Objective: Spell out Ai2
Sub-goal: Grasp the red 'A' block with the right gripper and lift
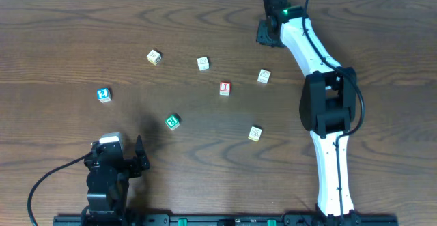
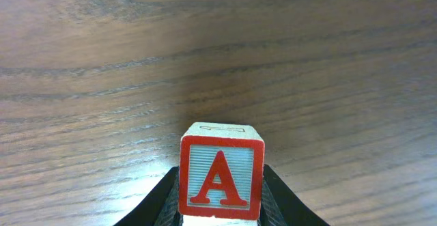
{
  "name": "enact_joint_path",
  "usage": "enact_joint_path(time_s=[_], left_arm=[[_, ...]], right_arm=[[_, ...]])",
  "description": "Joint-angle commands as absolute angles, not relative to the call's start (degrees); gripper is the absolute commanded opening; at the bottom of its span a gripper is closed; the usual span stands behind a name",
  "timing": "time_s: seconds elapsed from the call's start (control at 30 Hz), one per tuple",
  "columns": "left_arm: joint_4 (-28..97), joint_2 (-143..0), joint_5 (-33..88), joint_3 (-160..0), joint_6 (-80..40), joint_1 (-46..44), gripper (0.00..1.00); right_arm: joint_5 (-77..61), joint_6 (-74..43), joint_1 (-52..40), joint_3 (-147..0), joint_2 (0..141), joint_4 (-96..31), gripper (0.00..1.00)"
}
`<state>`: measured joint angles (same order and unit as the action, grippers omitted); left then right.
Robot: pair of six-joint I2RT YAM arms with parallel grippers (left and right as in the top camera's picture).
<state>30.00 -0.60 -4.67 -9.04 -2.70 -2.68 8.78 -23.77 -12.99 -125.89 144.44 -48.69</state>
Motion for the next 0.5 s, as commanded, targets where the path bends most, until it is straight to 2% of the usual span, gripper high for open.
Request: enact_joint_path(time_s=[0.0, 0.2, 0.33, 0.43, 0.47], left_arm=[[30.0, -0.3, -4.8, -8.2, -1.7, -2.4, 0.95], [30.0, -0.3, -4.8, -8.2, -1.7, -2.4, 0.96], [30.0, -0.3, -4.8, -8.2, -1.7, -2.4, 0.95], [30.0, -0.3, -4.8, -8.2, -1.7, -2.4, 0.95], [30.0, -0.3, -4.8, -8.2, -1.7, -2.4, 0.96]], right_arm=[[9.0, -23.1, -12.8, -131.3, 144.6, -50.3, 0.29], [7.0, -23.1, -14.0, -146.5, 144.6, -61.4, 0.24], [2.7, -23.1, -16.8, -155.7, 144.5, -70.2, 0.13], [2.5, -23.1, -20.3, -160.0, 144.6, -76.3, 0.01], [2.3, -23.2, -21.5, -160.7, 144.6, -78.0, 0.01]])
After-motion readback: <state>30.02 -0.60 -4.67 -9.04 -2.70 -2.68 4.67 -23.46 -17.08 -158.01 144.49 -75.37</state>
